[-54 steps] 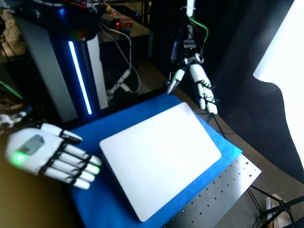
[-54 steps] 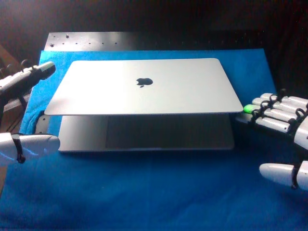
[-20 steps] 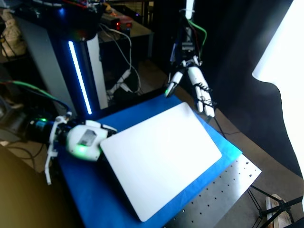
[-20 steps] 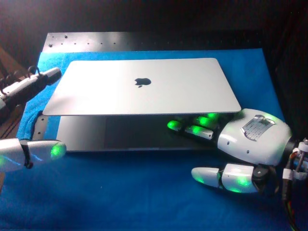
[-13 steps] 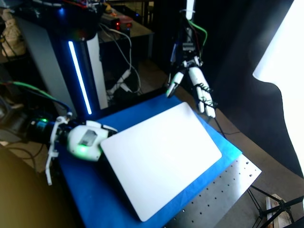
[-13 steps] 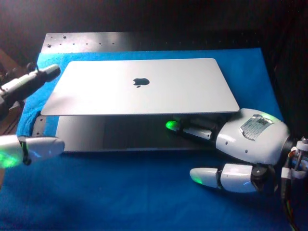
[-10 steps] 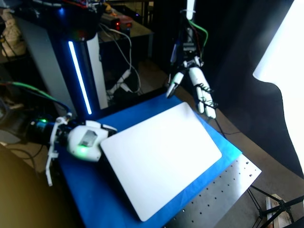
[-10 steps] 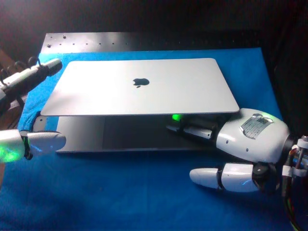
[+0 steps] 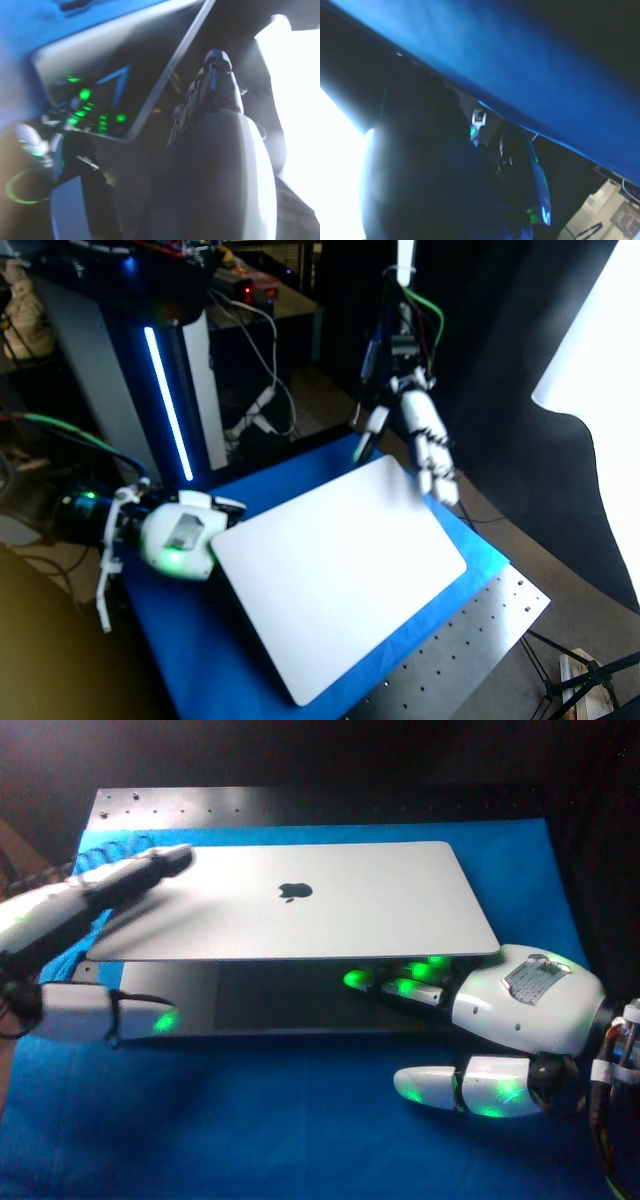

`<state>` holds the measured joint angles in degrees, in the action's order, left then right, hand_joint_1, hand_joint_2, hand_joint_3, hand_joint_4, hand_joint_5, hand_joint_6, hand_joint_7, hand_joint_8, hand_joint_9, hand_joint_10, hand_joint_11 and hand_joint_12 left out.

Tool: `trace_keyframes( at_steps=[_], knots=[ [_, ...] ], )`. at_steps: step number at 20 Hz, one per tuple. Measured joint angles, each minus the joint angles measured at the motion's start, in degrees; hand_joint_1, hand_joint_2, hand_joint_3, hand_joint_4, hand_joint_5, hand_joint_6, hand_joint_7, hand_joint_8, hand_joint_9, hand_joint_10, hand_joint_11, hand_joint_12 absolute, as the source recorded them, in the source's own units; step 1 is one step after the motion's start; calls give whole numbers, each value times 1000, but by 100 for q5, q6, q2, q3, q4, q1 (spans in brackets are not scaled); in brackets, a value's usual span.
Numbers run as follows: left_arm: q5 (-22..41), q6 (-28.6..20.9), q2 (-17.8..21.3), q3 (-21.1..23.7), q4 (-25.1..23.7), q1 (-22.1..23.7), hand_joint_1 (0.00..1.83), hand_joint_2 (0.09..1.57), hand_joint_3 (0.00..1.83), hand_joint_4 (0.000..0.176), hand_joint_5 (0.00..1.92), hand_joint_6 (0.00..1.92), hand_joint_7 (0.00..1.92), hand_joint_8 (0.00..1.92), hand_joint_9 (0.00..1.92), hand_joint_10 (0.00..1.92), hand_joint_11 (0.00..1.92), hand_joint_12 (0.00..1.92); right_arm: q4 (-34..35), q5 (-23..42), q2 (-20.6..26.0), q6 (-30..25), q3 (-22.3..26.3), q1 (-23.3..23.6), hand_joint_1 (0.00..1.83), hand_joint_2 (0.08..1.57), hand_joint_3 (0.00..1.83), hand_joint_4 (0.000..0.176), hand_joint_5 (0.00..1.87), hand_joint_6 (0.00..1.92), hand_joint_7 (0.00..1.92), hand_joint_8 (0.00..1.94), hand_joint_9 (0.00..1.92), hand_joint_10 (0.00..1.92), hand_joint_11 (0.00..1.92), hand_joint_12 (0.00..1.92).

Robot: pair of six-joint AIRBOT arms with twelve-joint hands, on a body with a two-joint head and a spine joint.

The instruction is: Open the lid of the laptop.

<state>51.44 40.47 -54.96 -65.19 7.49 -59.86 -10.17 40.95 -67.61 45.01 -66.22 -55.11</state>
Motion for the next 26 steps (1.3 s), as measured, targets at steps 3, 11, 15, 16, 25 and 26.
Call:
trace_keyframes(
  at_steps=[3, 11, 15, 16, 25, 26],
  knots=[
    [-343, 7, -205, -254, -146, 251, 869, 938, 0, 176, 0, 0, 0, 0, 0, 0, 0, 0, 4, 31, 0, -2, 0, -2, 0, 1291, 0, 0, 89, 0, 107, 4, 103, 0, 119, 37],
    [-850, 481, -306, -444, -199, 960, 857, 1018, 6, 146, 22, 8, 3, 1, 0, 0, 0, 0, 33, 68, 0, -15, 2, -2, 0, 1318, 4, 0, 109, 4, 126, 4, 115, 3, 94, 21],
    [-850, 675, -306, -557, -184, 1390, 844, 1003, 0, 146, 34, 6, 0, 0, 0, 0, 0, 0, 61, 68, -4, -15, 7, -2, 0, 1298, 0, 0, 106, 2, 117, 0, 123, 4, 144, 42],
    [-837, 680, -306, -586, -168, 1460, 863, 993, 0, 155, 39, 7, 1, 0, 0, 0, 0, 0, 48, 68, -4, -15, 7, -2, 0, 1293, 0, 0, 94, 0, 112, 0, 122, 3, 159, 49],
    [-1029, 844, -568, -1147, -44, 2339, 833, 1016, 4, 176, 68, 6, 8, 3, 0, 0, 0, 0, 22, 72, -2, -20, 7, -2, 0, 1306, 0, 0, 96, 0, 116, 0, 110, 2, 132, 34],
    [-1147, 874, -597, -1193, -44, 2452, 843, 1022, 4, 167, 77, 7, 19, 5, 0, 0, 0, 0, 24, 74, 0, -20, 7, -2, 0, 1310, 1, 0, 97, 1, 112, 0, 112, 2, 138, 36]
  ],
)
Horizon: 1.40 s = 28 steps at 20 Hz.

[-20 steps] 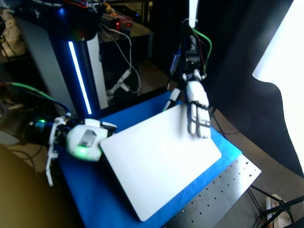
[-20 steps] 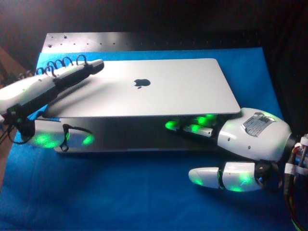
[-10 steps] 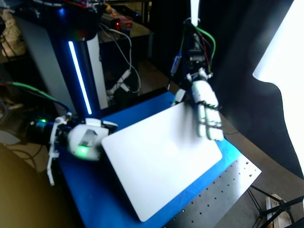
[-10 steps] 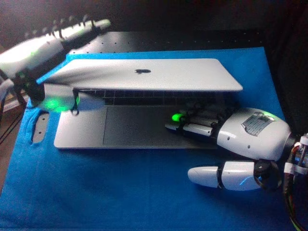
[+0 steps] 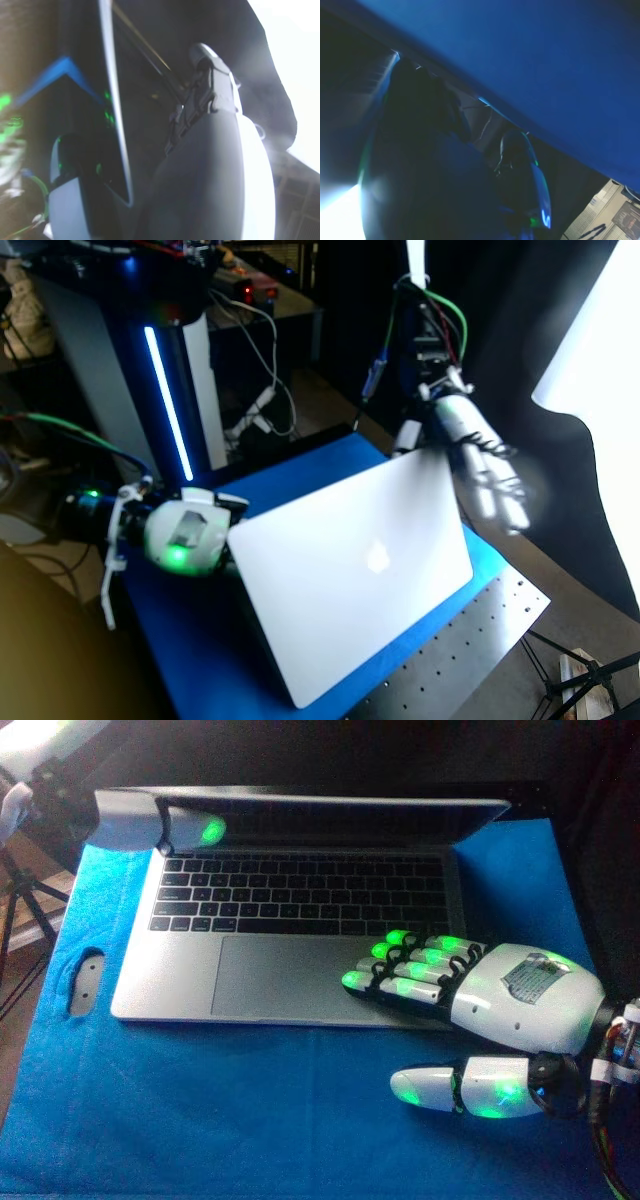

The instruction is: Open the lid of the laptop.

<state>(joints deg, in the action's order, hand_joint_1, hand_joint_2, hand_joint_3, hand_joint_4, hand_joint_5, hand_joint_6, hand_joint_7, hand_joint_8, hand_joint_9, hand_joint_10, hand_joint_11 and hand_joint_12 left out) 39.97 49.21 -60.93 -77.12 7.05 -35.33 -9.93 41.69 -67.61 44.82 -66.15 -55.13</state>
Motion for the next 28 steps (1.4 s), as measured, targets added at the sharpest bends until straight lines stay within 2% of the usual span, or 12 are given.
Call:
trace_keyframes(
  at_steps=[3, 4, 5, 6, 7, 9, 10, 11, 15, 21, 25, 28],
  knots=[
    [-210, 214, -55, -83, -15, 271, 857, 995, 0, 159, 78, 4, 20, 2, 0, 0, 0, 0, 0, -2, 2, -2, 0, 0, 0, 1304, 0, 0, 106, 3, 115, 1, 104, 0, 115, 26],
    [-310, 275, -101, -175, -24, 426, 881, 987, 0, 175, 38, 0, 1, 0, 0, 0, 0, 0, -2, -2, 2, -4, 0, 0, 0, 1302, 0, 0, 110, 4, 120, 3, 111, 5, 127, 31],
    [-382, 289, -131, -234, -22, 520, 893, 985, 0, 176, 29, 0, 0, 0, 0, 0, 0, 0, -11, -2, 2, -4, 0, 0, 0, 1305, 0, 0, 110, 3, 120, 2, 112, 4, 135, 34],
    [-446, 317, -181, -313, -26, 627, 948, 959, 0, 151, 75, 15, 40, 13, 0, 0, 0, 0, -26, 0, 2, -4, 0, 0, 0, 1291, 0, 0, 118, 6, 124, 4, 119, 7, 150, 40],
    [-531, 341, -256, -435, -52, 758, 923, 949, 0, 155, 93, 19, 33, 7, 0, 0, 0, 0, -33, 2, 2, -7, 0, 0, 0, 1287, 0, 0, 118, 5, 122, 2, 115, 4, 153, 41],
    [-640, 356, -363, -608, -42, 909, 886, 966, 0, 143, 94, 12, 6, 0, 0, 0, 0, 0, -44, -2, 2, -7, 0, 0, 0, 1300, 0, 0, 119, 4, 113, 0, 103, 0, 120, 27],
    [-769, 358, -442, -754, -31, 1021, 904, 960, 0, 115, 118, 19, 5, 2, 0, 0, 0, 0, -48, -2, 2, -7, 0, 0, 0, 1307, 3, 0, 118, 3, 107, 0, 98, 0, 111, 23],
    [-960, 407, -544, -920, 13, 1172, 871, 973, 2, 117, 97, 8, 1, 1, 0, 0, 0, 0, -68, 0, 2, -7, 0, 0, 0, 1314, 5, 0, 113, 0, 103, 0, 97, 1, 114, 24],
    [-1609, 1064, -839, -1355, 170, 1657, 837, 991, 4, 173, 95, 3, 0, 0, 0, 0, 0, 0, -149, 0, 2, -9, -4, 0, 0, 1308, 1, 0, 115, 0, 114, 2, 122, 6, 148, 40],
    [-2409, 1307, -1578, -2579, 544, 1969, 832, 1022, 6, 176, 17, 3, 0, 0, 0, 0, 0, 0, -350, 17, 2, -20, -44, 0, 0, 1339, 9, 0, 106, 2, 102, 3, 107, 2, 113, 24],
    [-2994, 2188, -1827, -3036, 1174, 2203, 796, 1005, 0, 176, 17, 6, 0, 0, 0, 0, 0, 0, -470, 46, 0, -28, -72, 0, 0, 1336, 4, 0, 119, 5, 121, 7, 123, 6, 127, 29],
    [-3128, 2323, -1904, -3209, 1360, 2227, 795, 997, 0, 176, 27, 6, 0, 0, 0, 0, 0, 0, -503, 52, -7, -28, -79, 0, 0, 1322, 0, 0, 119, 3, 119, 3, 123, 3, 124, 28]
  ],
)
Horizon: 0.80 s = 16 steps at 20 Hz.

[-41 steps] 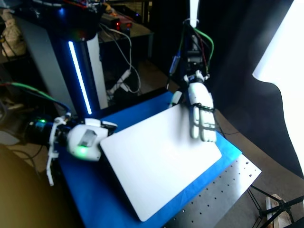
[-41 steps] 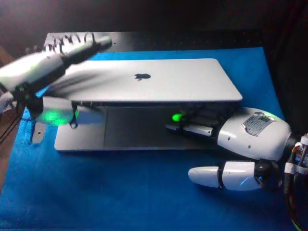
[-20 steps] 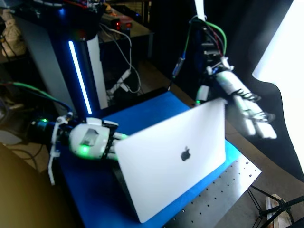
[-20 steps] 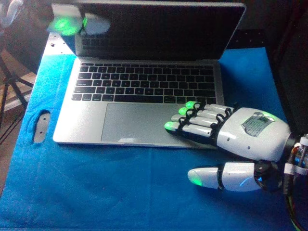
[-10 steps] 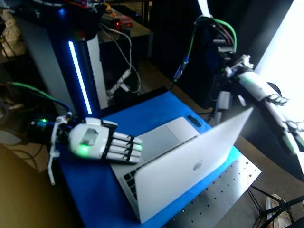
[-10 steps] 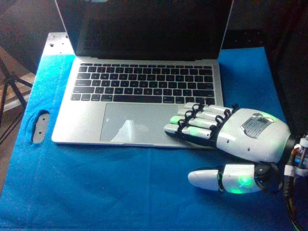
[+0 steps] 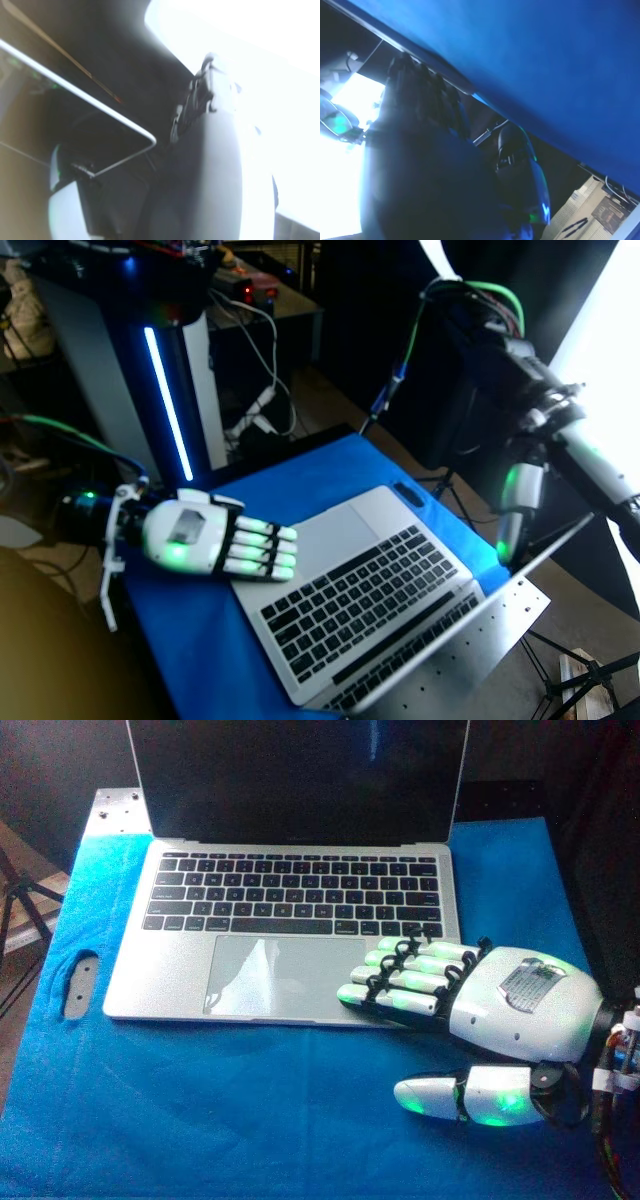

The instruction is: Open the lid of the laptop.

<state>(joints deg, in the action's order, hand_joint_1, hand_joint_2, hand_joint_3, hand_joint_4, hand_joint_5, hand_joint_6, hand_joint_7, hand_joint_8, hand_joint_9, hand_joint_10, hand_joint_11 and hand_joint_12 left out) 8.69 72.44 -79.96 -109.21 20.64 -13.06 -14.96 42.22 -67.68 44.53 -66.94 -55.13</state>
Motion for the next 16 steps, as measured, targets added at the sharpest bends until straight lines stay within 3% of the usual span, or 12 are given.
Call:
trace_keyframes(
  at_steps=[2, 7, 11, 13, 14, 16],
  knots=[
    [-111, 168, -66, -116, 4, 74, 712, 1011, 3, 176, 0, 0, 0, 0, 0, 0, 0, 0, -26, 17, -13, 0, -24, 0, 0, 1327, 1, 0, 112, 5, 100, 2, 104, 4, 122, 27],
    [-61, 223, 72, 96, 2, 83, 777, 997, 0, 176, 4, 0, 0, 0, 0, 0, 0, 0, -26, 35, -22, -81, -24, 0, 0, 1333, 2, 0, 110, 2, 114, 5, 108, 3, 99, 17],
    [627, 216, 726, 1097, -83, -175, 669, 969, 0, 176, 0, 0, 0, 0, 0, 0, 0, 0, 35, 55, -22, -131, -22, 0, 0, 1318, 0, 0, 128, 7, 130, 8, 144, 13, 177, 50],
    [970, 227, 1016, 1517, -271, -251, 559, 977, 1, 176, 0, 0, 0, 0, 0, 0, 0, 0, 138, 90, -20, -133, -22, -4, 0, 1292, 0, 0, 113, 2, 102, 0, 97, 0, 124, 26],
    [1165, 219, 1182, 1768, -431, -304, 747, 963, 0, 176, 0, 0, 0, 0, 0, 0, 0, 0, 162, 96, -2, -136, -20, -4, 0, 1280, 0, 0, 133, 8, 121, 6, 122, 9, 160, 41],
    [1532, 144, 1497, 2267, -730, -426, 779, 944, 0, 176, 0, 0, 0, 0, 0, 0, 0, 0, 190, 101, 70, -175, 9, -4, 0, 1295, 0, 0, 123, 3, 117, 5, 120, 6, 144, 33]
  ],
)
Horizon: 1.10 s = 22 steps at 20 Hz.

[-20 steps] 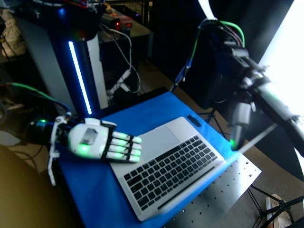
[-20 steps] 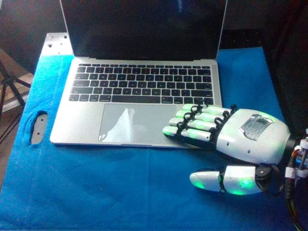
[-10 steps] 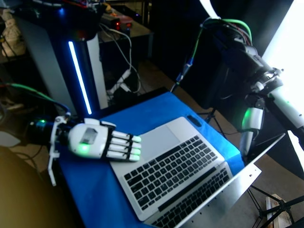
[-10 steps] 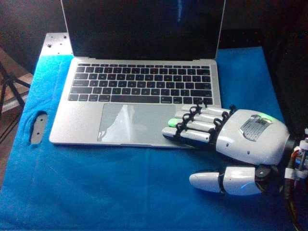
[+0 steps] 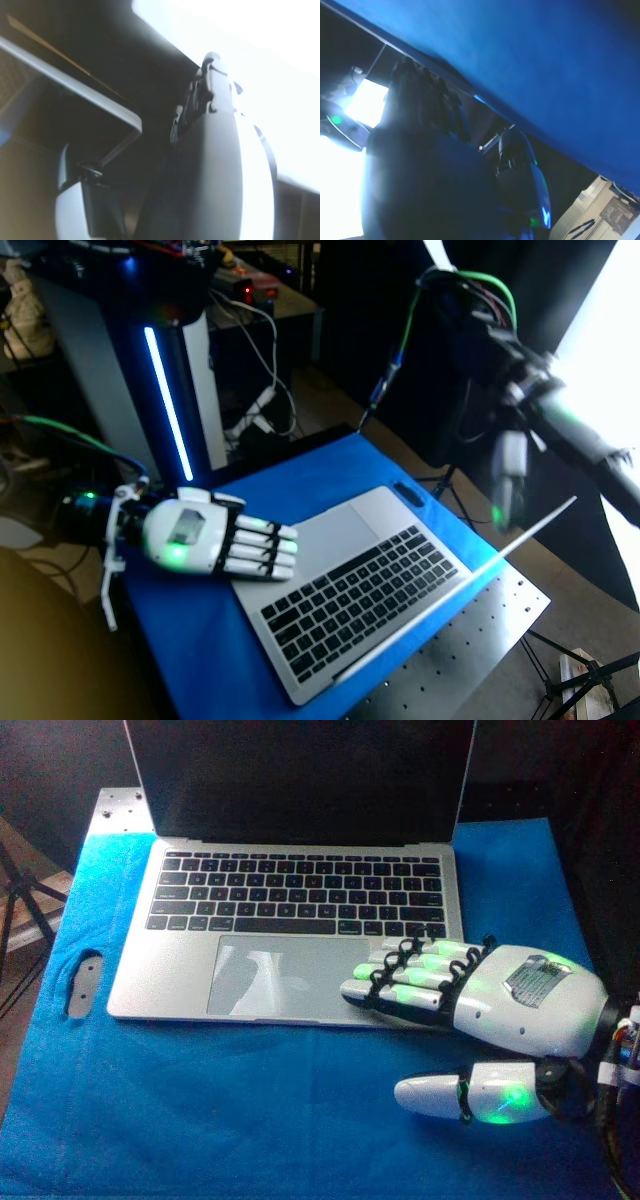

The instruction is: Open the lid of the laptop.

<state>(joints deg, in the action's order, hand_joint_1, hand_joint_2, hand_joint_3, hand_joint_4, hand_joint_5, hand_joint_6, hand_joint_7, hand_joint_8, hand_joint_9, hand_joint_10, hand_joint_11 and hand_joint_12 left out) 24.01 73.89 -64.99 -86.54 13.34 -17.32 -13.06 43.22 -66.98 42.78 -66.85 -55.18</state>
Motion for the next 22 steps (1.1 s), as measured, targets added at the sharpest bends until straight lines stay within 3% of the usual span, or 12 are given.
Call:
trace_keyframes(
  at_steps=[5, 10, 12, 14, 15, 18, 19, 20, 21, 22],
  knots=[
    [951, -1043, 715, 833, -896, -485, 762, 910, 0, 176, 0, 0, 0, 0, 0, 0, 0, 0, 245, 190, 382, -24, 83, -9, 0, 1271, 0, 0, 124, 0, 151, 9, 177, 18, 233, 72],
    [1703, -1145, 1670, 1945, -1202, -1209, 726, 871, 0, 176, 0, 0, 0, 0, 0, 0, 0, 0, 568, 1287, 850, -28, 385, -13, 0, 1226, 0, 0, 116, 6, 111, 6, 104, 8, 104, 13],
    [2306, -1753, 1943, 2201, -1209, -1827, 794, 841, 0, 176, 69, 19, 0, 0, 0, 0, 0, 0, 1043, 1895, 1088, -31, 457, -142, 0, 1260, 4, 0, 126, 7, 112, 5, 80, 0, 81, 3],
    [3069, -2378, 2011, 2343, -1001, -2638, 825, 862, 0, 176, 57, 8, 0, 0, 0, 0, 0, 0, 1882, 2688, 1346, 44, 595, -562, 54, 1303, 8, 0, 134, 6, 83, 2, 15, 2, 0, 0],
    [3493, -2573, 2011, 2483, -745, -3121, 758, 871, 3, 176, 19, 0, 0, 0, 0, 0, 0, 0, 2479, 3305, 1478, 284, 828, -883, 99, 1271, 0, 0, 153, 9, 108, 9, 49, 11, 36, 15],
    [4647, -3143, 1897, 2710, -280, -4253, 553, 923, 22, 176, 0, 0, 0, 0, 0, 0, 0, 0, 3211, 4699, 1812, 603, 1298, -1615, 180, 1272, 0, 0, 141, 9, 97, 9, 61, 5, 51, 23],
    [5003, -3501, 1827, 2710, -175, -4540, 502, 963, 9, 176, 0, 0, 0, 0, 0, 0, 0, 0, 3423, 4937, 1858, 616, 1373, -1631, 273, 1206, 0, 0, 148, 3, 102, 3, 51, 1, 33, 17],
    [5451, -3832, 1773, 2739, -116, -4865, 429, 1106, 27, 176, 0, 0, 0, 0, 0, 0, 0, 0, 3582, 5128, 1871, 623, 1375, -1628, 376, 1157, 0, 0, 187, 4, 159, 5, 120, 7, 103, 44],
    [5917, -3873, 1775, 2846, -15, -5123, 506, 1073, 3, 176, 0, 0, 0, 0, 0, 0, 0, 0, 3569, 5154, 1878, 623, 1375, -1628, 414, 1179, 4, 0, 164, 0, 119, 0, 82, 0, 73, 30],
    [6227, -3891, 1775, 2942, 96, -5318, 426, 1065, 0, 176, 0, 0, 0, 0, 0, 0, 0, 0, 3543, 5130, 1878, 625, 1403, -1628, 407, 1173, 1, 0, 113, 0, 69, 0, 36, 0, 32, 13]
  ],
)
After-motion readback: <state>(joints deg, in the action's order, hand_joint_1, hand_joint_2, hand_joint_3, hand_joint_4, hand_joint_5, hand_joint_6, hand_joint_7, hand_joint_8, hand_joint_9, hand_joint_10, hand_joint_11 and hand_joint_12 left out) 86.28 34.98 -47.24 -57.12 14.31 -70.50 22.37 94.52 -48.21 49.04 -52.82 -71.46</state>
